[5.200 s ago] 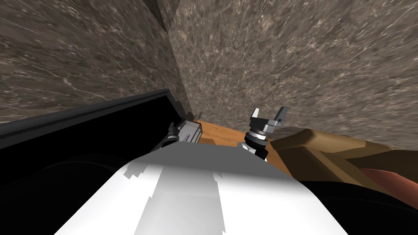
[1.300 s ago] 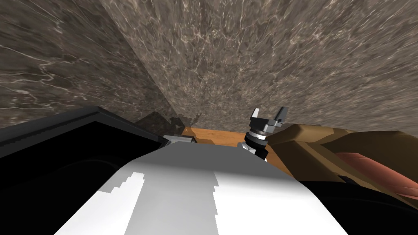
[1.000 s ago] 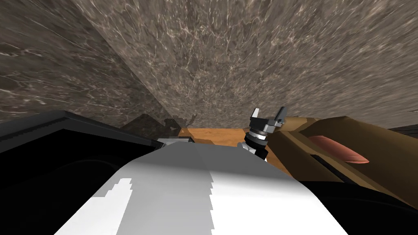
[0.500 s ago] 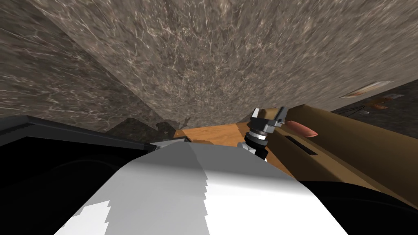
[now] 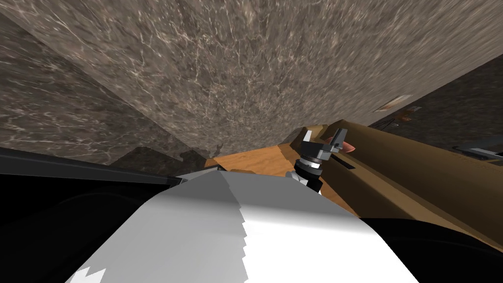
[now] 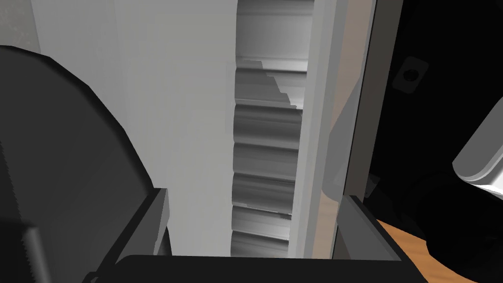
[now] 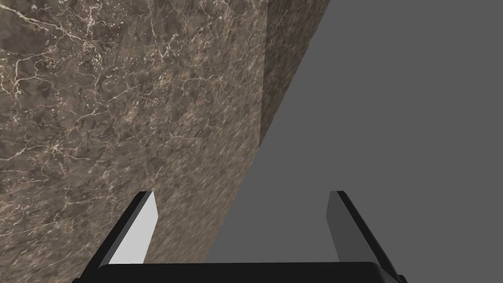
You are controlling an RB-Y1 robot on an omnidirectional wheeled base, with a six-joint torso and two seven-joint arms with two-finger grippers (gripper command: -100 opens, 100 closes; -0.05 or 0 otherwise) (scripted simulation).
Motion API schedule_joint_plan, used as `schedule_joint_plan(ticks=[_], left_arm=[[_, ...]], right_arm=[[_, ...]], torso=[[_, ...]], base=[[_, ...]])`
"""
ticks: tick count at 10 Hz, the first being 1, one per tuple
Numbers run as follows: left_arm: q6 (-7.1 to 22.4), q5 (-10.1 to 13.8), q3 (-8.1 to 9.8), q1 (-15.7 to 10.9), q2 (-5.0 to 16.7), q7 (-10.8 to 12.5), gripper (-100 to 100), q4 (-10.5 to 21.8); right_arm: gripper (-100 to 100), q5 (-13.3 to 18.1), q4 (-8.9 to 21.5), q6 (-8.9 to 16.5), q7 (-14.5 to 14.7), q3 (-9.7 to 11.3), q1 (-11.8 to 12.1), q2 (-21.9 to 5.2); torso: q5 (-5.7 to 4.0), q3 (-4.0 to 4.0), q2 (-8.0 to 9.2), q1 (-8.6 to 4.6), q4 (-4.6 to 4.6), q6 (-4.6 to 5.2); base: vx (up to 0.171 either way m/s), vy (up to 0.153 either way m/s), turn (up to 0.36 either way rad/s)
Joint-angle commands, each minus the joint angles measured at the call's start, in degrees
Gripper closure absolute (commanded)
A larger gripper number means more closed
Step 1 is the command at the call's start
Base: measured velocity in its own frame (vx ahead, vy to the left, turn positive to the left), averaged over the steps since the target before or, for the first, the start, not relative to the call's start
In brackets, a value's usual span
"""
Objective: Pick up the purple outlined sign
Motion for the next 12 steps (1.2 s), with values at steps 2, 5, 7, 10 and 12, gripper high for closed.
schedule_joint_plan(ticks=[2,5,7,10,12], left_arm=[[0.02,0.04,0.07,-0.09,0.03,0.18,100,0.13],[0.09,0.06,0.05,-0.08,-0.02,0.21,100,0.11],[0.08,0.07,0.04,-0.08,-0.03,0.21,0,0.11],[-0.07,-2.02,-1.74,2.72,-1.05,-1.88,100,-4.14],[-0.03,-3.85,-3.09,5.07,-1.92,-3.26,100,-8.09]], right_arm=[[0,0.00,0.00,0.00,0.00,-0.01,0.02,0.00],[0,0.00,0.00,0.00,0.00,-0.01,0.02,-0.01],[0,0.00,0.00,0.00,0.00,-0.01,0.02,-0.01],[0,0.00,-0.01,-0.01,0.00,-0.03,0.04,-0.02],[0,0.00,-0.01,-0.01,0.00,-0.03,0.04,-0.02]], torso=[[0.03,-0.07,-0.12,0.13,-0.03,-0.06],[0.08,-0.15,-0.25,0.30,-0.06,-0.04],[0.08,-0.15,-0.26,0.33,-0.07,-0.04],[0.14,-0.33,-0.54,0.63,-0.18,-0.18],[0.14,-0.43,-0.74,0.74,-0.18,-0.09]], base=[[-0.021,-0.015,-0.021],[0.000,0.000,0.000],[0.000,0.000,0.000],[0.097,0.086,0.335],[0.132,0.115,0.353]])
